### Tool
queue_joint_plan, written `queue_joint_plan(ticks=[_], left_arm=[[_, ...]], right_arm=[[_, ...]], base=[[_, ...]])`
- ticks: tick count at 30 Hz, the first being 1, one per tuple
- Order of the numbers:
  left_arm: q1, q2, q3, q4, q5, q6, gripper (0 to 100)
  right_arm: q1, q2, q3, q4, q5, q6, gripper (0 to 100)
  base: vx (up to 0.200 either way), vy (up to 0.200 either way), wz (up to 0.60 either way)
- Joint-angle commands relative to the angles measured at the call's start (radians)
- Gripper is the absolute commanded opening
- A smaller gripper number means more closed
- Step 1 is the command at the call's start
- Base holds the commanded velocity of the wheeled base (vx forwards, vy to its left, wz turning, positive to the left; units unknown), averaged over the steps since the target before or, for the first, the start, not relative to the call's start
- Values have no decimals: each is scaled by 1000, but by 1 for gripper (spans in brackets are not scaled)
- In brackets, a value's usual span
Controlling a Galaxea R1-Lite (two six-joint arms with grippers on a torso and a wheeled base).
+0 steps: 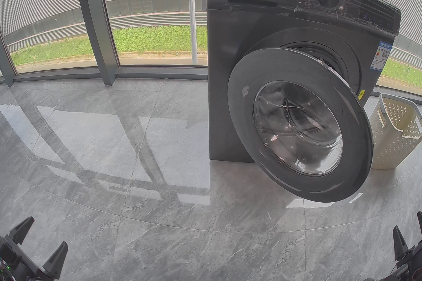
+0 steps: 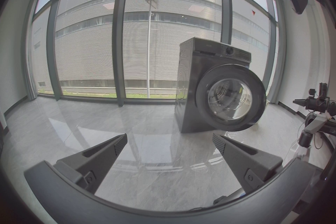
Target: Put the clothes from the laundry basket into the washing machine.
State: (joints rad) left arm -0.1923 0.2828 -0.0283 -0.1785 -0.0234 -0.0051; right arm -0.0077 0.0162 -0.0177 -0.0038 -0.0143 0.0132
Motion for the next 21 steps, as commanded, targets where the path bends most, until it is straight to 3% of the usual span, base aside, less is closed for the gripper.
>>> queue_joint_plan(ticks=[1,3,6,8,11,12,16,20,21], left_arm=[[96,-197,28,128,-6,-18,100],[96,-195,28,132,0,-38,100],[122,-197,28,143,10,-36,100],[209,-241,28,160,3,-10,100],[211,-257,28,171,10,8,100],[202,-264,28,186,3,10,100],[200,-263,28,194,-3,5,100],[202,-261,28,195,-1,5,100],[205,-247,28,195,-4,10,100]], right_arm=[[0,-16,18,-1,0,-6,100],[0,-16,18,-1,0,-12,100],[0,-16,18,-1,5,-15,100],[0,-16,18,-2,14,-25,100],[0,-16,16,-13,22,-24,100],[2,-16,-50,-45,46,-19,100],[6,19,-216,-21,62,-1,100],[35,93,-249,59,92,-1,100],[69,143,-240,79,134,-1,100]], base=[[0,0,0],[0,0,0],[0,0,0],[0,0,0],[0,0,0],[0,0,0],[0,0,0],[0,0,0],[0,0,0]])
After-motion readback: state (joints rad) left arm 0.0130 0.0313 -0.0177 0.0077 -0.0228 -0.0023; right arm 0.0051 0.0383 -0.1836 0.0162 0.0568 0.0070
